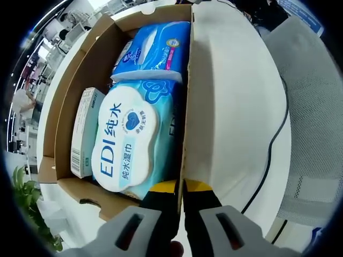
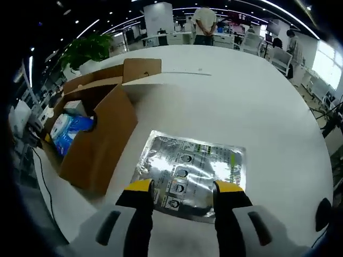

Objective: Operate the shoe box by opening the lid, removing the specified soft item, and placing it in the target area until the item is outside and the box remains undamaged.

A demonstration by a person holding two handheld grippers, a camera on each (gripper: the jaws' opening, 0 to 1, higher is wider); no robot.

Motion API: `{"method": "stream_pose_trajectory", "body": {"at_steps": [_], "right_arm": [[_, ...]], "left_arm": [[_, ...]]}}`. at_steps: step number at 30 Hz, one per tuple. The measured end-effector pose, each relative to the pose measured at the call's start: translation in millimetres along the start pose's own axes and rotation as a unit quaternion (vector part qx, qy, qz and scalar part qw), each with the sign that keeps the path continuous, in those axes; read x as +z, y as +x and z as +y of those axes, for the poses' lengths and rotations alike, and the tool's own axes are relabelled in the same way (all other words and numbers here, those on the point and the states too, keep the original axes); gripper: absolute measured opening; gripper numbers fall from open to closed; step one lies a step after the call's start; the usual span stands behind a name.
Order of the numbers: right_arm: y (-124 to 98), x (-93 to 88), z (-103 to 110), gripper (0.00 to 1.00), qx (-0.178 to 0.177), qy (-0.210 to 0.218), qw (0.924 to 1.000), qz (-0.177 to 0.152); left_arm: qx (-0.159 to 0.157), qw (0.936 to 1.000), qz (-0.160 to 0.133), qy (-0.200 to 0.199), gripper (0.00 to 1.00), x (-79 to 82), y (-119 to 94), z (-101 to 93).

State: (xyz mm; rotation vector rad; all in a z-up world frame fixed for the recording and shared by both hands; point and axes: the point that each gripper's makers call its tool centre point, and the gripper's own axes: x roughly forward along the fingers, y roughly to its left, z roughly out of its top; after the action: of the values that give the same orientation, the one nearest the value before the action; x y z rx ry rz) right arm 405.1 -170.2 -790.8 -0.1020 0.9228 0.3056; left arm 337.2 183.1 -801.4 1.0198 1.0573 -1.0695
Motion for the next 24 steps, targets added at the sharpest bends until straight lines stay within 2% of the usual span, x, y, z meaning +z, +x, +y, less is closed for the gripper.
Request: {"method": "stream_pose_trajectory", "body": {"at_steps": [5, 7, 9, 12, 24], "right_arm": [[7.4, -10.7, 2.3, 0.42, 0.005, 0.005, 0.9998, 0.020], [7.4, -9.4, 0.8, 0.41, -0.002, -0.013, 0.9998, 0.016], [7.2, -7.9, 0.9, 0.42, 0.000, -0.011, 0.9999, 0.013], [9.5, -9.0, -5.6, 0.37, -0.019, -0.060, 0.9978, 0.019], [19.4, 2.0, -6.0, 0.37, -0.023, -0.056, 0.9982, 0.002]], "left_arm": [[0.000, 1.0000, 0.000, 0.000, 0.02, 0.4, -0.2, -0.1], [0.000, 1.0000, -0.001, 0.001, 0.02, 0.8, -0.2, 0.1], [-0.001, 1.0000, 0.000, 0.000, 0.02, 1.0, -0.3, 0.4], [0.000, 1.0000, 0.000, 0.000, 0.02, 1.3, -0.2, 0.2], [0.004, 1.0000, 0.000, -0.001, 0.02, 1.3, 1.7, 1.7]]}}
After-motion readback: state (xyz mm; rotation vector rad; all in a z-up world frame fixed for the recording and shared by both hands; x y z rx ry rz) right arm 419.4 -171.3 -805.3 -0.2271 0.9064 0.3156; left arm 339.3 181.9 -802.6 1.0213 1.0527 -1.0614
